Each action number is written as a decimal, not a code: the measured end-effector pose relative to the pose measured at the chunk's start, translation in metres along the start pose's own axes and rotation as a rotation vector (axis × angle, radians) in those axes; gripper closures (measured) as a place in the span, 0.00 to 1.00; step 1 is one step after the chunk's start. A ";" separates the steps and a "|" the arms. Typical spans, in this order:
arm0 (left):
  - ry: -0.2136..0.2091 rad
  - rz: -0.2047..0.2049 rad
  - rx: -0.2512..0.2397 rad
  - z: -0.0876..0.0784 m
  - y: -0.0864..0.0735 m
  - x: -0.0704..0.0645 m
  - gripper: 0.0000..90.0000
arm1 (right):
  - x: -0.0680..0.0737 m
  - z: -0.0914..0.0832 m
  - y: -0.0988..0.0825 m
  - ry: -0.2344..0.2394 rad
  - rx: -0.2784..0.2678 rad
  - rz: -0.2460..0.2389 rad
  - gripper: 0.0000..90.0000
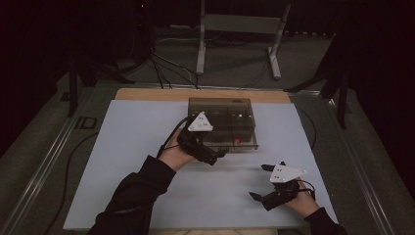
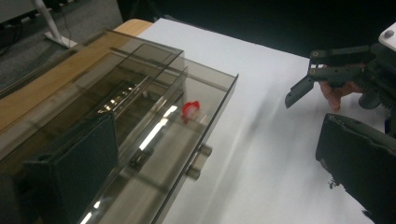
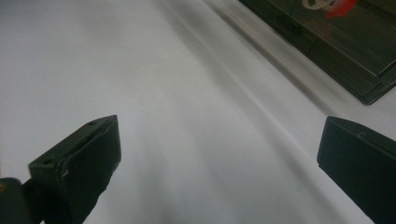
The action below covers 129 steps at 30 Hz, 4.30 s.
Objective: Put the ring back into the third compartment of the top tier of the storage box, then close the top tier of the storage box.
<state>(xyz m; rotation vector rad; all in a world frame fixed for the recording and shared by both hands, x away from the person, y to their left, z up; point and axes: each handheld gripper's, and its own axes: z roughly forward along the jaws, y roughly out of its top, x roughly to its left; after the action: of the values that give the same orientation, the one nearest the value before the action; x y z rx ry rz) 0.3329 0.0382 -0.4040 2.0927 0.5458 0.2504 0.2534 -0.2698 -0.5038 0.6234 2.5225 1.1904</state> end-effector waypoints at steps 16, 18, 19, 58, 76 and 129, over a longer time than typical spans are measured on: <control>0.065 -0.030 0.009 -0.041 -0.039 0.014 0.00 | 0.000 0.000 0.000 0.000 0.001 0.002 0.00; 0.074 -0.026 0.007 -0.044 -0.044 0.014 0.00 | 0.000 0.000 0.000 -0.002 0.001 0.004 0.00; 0.074 -0.030 0.004 -0.045 -0.045 0.014 0.00 | 0.000 0.000 0.001 -0.003 -0.003 0.004 0.00; 0.139 -0.182 -0.008 -0.088 -0.166 0.018 0.00 | -0.001 0.001 0.000 0.002 0.002 0.009 0.00; 0.156 -0.195 0.002 -0.105 -0.193 0.003 0.00 | -0.001 0.001 0.000 0.001 0.004 0.007 0.00; 0.153 -0.196 -0.009 -0.110 -0.206 -0.004 0.00 | 0.001 0.001 0.002 0.004 0.010 -0.006 0.00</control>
<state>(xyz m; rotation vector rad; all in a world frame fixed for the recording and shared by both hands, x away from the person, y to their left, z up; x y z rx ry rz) 0.2293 0.2153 -0.5156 2.0051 0.8339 0.3002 0.2535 -0.2676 -0.5026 0.6159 2.5332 1.1781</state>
